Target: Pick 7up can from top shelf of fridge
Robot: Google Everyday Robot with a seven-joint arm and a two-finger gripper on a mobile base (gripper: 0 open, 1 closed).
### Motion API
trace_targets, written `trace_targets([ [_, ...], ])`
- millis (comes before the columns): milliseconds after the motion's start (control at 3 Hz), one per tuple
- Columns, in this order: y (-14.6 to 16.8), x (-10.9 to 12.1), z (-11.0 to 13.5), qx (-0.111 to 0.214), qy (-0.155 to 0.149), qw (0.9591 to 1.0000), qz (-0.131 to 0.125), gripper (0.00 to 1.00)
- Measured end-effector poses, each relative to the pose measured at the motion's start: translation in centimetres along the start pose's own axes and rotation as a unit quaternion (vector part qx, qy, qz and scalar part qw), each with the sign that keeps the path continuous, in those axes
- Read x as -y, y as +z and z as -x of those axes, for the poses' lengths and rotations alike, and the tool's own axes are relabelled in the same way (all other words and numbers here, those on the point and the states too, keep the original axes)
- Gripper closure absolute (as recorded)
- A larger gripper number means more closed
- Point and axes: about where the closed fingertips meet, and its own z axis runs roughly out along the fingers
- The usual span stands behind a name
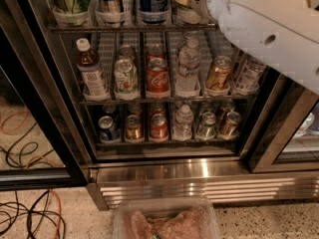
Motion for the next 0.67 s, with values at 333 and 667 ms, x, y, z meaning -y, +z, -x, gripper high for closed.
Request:
trace_targets([
  [333,1.0,0.9,0.7,0.011,-0.008,0.9999,-0.01,0.33],
  [667,2.0,1.4,0.9,0.017,-0.015,0.9996,-0.018,0.33],
])
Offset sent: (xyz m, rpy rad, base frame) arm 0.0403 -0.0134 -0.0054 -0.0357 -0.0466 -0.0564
